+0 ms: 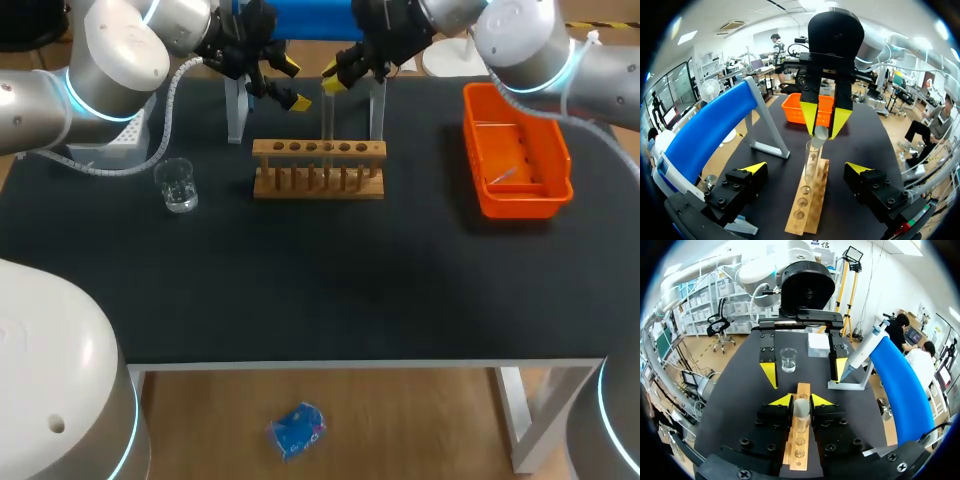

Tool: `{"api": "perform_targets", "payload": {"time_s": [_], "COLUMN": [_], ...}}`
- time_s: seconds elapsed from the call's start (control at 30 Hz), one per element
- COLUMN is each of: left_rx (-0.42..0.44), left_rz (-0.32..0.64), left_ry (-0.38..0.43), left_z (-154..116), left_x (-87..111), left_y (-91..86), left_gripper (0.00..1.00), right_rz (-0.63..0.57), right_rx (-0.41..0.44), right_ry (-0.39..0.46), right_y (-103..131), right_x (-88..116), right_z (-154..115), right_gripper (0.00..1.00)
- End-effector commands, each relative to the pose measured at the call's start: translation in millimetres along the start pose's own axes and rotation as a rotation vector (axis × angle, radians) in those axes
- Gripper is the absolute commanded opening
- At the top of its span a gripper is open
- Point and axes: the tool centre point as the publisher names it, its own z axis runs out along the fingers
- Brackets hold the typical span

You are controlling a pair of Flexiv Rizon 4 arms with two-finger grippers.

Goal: Invert the test tube, pick up the pipette, mount the tip to pipette, aspirate from beaker and dispense into the tube, eject the tip, return the pipette, and cap with the stopper.

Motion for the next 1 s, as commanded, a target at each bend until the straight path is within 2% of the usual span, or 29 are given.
{"api": "perform_targets", "payload": {"time_s": [0.03, 0.67, 1.0], "left_rx": [-0.003, -0.003, -0.003], "left_rz": [-0.001, -0.001, -0.001], "left_ry": [0.002, 0.002, 0.002], "left_z": [-0.2, -0.2, -0.2], "left_x": [-0.6, -0.6, -0.6], "left_y": [-0.3, -0.3, -0.3], "left_gripper": [1.00, 1.00, 1.00], "right_rz": [-0.003, 0.012, 0.002], "right_rx": [0.001, -0.008, -0.017], "right_ry": [0.000, 0.005, -0.012], "right_y": [1.3, -3.7, 0.7], "right_x": [-2.8, -6.2, -8.7], "right_z": [-2.0, 5.2, -4.8], "right_gripper": [0.00, 0.00, 0.00]}}
